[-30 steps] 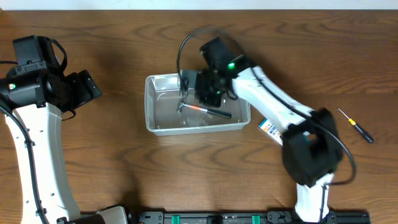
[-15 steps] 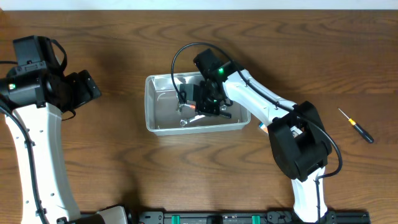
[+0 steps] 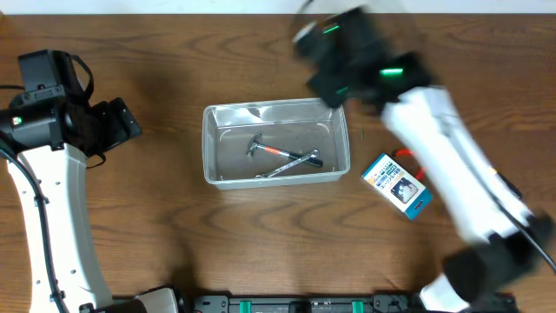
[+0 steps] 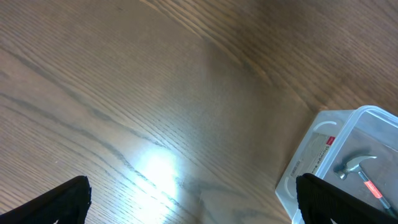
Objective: Pack container
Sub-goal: 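Lift the wrench with the right gripper and drop it into the container, then reach the right gripper to the yellow-handled screwdriver and grasp it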
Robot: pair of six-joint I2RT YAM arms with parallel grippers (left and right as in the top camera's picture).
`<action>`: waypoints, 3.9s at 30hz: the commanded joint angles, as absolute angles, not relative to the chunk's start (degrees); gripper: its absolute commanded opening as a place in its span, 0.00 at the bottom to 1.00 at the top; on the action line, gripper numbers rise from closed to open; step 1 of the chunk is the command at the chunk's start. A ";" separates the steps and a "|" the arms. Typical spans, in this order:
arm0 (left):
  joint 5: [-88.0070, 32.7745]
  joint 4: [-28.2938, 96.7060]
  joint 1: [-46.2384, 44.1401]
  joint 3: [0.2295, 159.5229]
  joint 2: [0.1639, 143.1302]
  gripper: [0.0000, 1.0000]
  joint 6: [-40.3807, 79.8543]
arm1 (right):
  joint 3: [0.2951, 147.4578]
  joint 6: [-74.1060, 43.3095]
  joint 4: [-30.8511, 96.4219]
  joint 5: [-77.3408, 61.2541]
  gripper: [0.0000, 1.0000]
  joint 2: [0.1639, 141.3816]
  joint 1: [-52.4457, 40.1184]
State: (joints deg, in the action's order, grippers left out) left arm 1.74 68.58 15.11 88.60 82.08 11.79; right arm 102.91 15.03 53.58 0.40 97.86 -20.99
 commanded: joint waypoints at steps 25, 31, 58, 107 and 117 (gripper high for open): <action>1.98 67.68 15.05 89.06 82.37 0.98 11.88 | 95.96 3.90 83.09 -9.54 0.99 83.37 22.15; 1.98 67.68 15.05 89.06 82.37 0.98 11.92 | 78.94 13.72 77.25 -21.43 0.99 69.32 22.11; 2.00 68.53 15.05 89.06 82.37 0.98 12.75 | 73.41 57.52 54.04 9.45 0.88 102.41 28.01; 2.00 67.92 15.05 89.06 82.37 0.98 12.75 | 73.32 56.60 45.74 4.84 0.56 117.56 35.00; 2.00 68.12 15.05 89.06 82.37 0.98 12.75 | 73.32 56.18 45.52 7.46 0.44 117.56 38.30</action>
State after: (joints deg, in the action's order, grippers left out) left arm 1.74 67.75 15.11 88.60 82.08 12.21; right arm 74.19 56.55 45.74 4.82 114.50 37.19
